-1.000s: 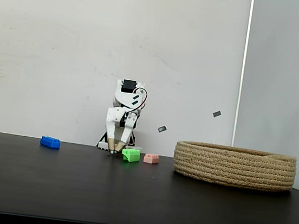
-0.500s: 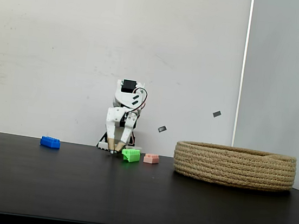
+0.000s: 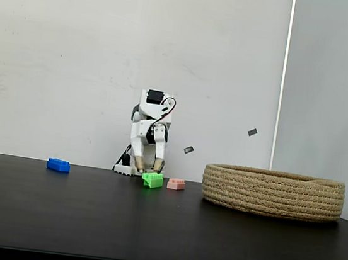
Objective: Place the lego blocks in the tray
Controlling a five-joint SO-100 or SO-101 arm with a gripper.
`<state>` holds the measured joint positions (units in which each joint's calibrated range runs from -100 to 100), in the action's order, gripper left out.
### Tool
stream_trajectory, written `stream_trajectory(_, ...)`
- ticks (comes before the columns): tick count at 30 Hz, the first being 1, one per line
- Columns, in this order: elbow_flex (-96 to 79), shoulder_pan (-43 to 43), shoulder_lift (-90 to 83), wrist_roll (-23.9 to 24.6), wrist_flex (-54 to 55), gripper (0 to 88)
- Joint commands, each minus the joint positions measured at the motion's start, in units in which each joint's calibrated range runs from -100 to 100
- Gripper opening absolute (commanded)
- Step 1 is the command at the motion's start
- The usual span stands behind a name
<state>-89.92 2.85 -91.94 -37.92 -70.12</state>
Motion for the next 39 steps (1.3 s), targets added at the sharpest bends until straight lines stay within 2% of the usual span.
stream_trajectory(1, 11.2, -3.9, 7.2, 2.4, 0.3, 16.8)
stream_trajectory(8, 23.7, -8.4, 26.7, 9.4, 0.7, 17.8)
stream_trajectory(18, 29.0, -9.9, 48.0, 13.6, 7.3, 21.2)
stream_trajectory(26, 32.6, -13.5, 52.2, 15.8, 7.2, 23.5)
stream_trajectory(39, 33.9, -16.1, 58.4, 17.8, 8.9, 22.0)
